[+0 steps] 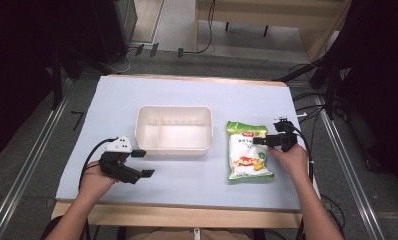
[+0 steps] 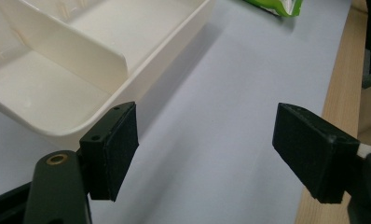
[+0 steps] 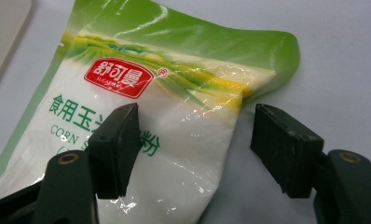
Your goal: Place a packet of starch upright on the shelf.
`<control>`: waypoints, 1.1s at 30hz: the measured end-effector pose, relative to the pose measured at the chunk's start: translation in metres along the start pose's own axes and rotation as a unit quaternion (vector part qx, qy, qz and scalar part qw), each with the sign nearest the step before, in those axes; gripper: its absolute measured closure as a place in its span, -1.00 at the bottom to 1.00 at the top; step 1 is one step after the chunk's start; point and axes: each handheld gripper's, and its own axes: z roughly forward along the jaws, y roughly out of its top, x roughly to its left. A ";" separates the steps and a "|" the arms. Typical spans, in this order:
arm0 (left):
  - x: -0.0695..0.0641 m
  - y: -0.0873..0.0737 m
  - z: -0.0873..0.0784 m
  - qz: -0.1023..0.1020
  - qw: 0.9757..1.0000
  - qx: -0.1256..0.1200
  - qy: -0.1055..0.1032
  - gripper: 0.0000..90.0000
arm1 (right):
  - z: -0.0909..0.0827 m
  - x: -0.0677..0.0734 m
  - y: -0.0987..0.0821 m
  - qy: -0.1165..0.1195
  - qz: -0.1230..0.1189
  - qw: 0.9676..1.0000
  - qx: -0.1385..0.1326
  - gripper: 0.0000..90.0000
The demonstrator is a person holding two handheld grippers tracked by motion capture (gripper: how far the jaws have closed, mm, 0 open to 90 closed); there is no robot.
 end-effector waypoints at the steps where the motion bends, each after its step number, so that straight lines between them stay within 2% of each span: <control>1: 0.000 0.000 0.000 0.000 1.000 0.001 0.000 -0.49 | 0.000 0.001 0.001 -0.005 0.002 1.000 0.005 -0.26; 4: 0.000 0.000 0.000 0.000 1.000 0.000 0.000 -0.49 | 0.001 0.004 0.002 -0.011 -0.002 1.000 0.006 -0.16; 5: 0.000 0.000 0.000 0.001 1.000 0.001 0.000 -0.49 | 0.002 0.008 0.003 -0.005 0.006 1.000 0.012 -0.06; 11: 0.001 0.000 0.002 0.000 1.000 0.005 0.003 -0.49 | 0.002 0.008 0.007 -0.002 0.019 0.999 0.029 -0.02; 14: 0.001 0.001 0.002 0.000 1.000 0.006 0.004 -0.49 | 0.004 0.010 0.013 -0.001 0.025 0.999 0.043 0.11; 15: 0.001 0.001 0.002 0.000 1.000 0.004 0.003 -0.49 | 0.005 0.013 0.014 -0.007 0.025 0.999 0.045 0.15; 16: 0.001 0.001 0.002 0.000 1.000 0.003 0.002 -0.49 | 0.005 0.014 0.015 -0.008 0.028 0.999 0.045 0.20; 18: 0.001 0.001 0.002 0.001 1.000 0.005 0.001 -0.49 | 0.006 0.015 0.015 -0.015 0.019 0.999 0.042 0.30; 22: 0.001 0.001 0.003 0.006 1.000 0.004 -0.003 -0.48 | 0.007 0.014 0.014 -0.010 0.043 0.999 0.030 0.45; 26: 0.000 0.002 0.002 0.006 1.000 0.000 -0.004 -0.48 | 0.008 0.018 0.015 -0.021 0.040 0.999 0.027 0.65; 28: 0.001 0.001 0.001 0.006 1.000 -0.001 -0.004 -0.48 | 0.006 0.017 0.014 -0.016 0.044 0.999 0.026 0.82; 30: 0.001 0.001 0.001 0.005 1.000 -0.003 -0.004 -0.48 | 0.005 0.016 0.014 -0.011 0.043 0.999 0.025 0.85; 33: 0.001 0.001 0.000 0.004 1.000 -0.006 -0.003 -0.48 | 0.004 0.019 0.016 -0.017 0.040 0.999 0.028 0.87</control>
